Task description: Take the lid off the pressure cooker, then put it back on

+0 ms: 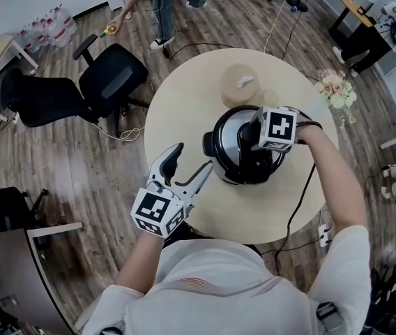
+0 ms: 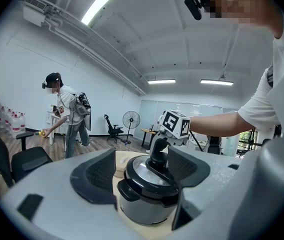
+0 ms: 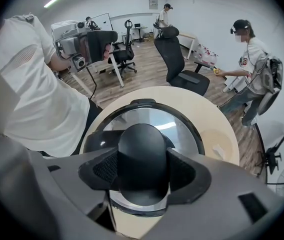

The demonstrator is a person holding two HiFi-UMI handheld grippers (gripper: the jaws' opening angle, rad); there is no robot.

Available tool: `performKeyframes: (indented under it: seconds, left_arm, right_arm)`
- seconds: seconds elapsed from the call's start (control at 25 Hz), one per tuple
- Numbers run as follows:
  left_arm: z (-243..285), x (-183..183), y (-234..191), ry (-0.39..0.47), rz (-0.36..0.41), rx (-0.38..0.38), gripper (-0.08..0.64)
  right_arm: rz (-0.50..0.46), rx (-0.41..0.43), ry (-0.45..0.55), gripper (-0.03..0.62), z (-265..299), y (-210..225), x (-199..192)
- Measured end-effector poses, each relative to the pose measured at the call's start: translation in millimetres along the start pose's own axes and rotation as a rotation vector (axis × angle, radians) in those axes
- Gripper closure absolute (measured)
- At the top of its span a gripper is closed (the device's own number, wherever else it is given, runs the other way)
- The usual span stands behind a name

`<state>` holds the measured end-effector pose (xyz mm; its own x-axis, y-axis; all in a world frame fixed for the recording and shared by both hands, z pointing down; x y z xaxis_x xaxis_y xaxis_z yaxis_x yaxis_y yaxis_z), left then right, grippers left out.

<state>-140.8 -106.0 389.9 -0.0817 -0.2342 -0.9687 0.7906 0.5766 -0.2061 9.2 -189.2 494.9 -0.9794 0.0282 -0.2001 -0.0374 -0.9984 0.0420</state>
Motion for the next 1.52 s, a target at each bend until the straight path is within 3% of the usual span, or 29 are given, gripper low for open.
performKeyframes:
  seconds: [0.52,0.6,0.76,0.92,1.0,1.12,1.36,1.52]
  left_arm:
    - [9,-12,-7,-0.032,-0.02,-0.002,0.247]
    - [15,-24,-13,-0.065,-0.087,-0.025,0.247]
    - [31,-65,-31,-0.12,-0.364,-0.085,0.247]
    - [51,-114,-47,-0.187,-0.536,-0.085,0.247]
    - [61,-133,-48,-0.202,-0.682,-0.126,0.247]
    - [73,-144,-50,-0.159,-0.912,-0.189,0.247]
    - [86,-157,-45,-0.196,-0.951,-0.207,0.281]
    - [86,-161,-45,-0.195,-0.957,-0.175,0.439]
  right_arm:
    - [-0.004,0.022,-0.017,0.308,3,-1,-1]
    - [-0.001,0.021,-0.012,0.308,2,-1,0]
    - [0.001,0.018,-0.006,0.308,3,-1,0]
    - [0.0,0.017,-0.011,0.308,4,1,-2]
    - [0.001,0.017,-0.017,0.308,4,1,-2]
    - [0.003,0.016,-0.022,0.307,5,1,-2]
    - [0.001,0.014,-0.024,0.307,4,0,-3]
    - [0.001,0.014,-0.027,0.307,4,0,-2]
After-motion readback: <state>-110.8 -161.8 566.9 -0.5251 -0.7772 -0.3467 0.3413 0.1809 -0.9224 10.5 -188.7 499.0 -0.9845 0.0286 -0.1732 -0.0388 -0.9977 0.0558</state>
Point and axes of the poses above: the fingertips, and each gripper's own axes: z forward along the fingers, y to its right, x out of its top, the point moved 1 cm from there along -z, backward along the fingers, and after that the axes turned 1 degree about z, right-handed, at the moved point
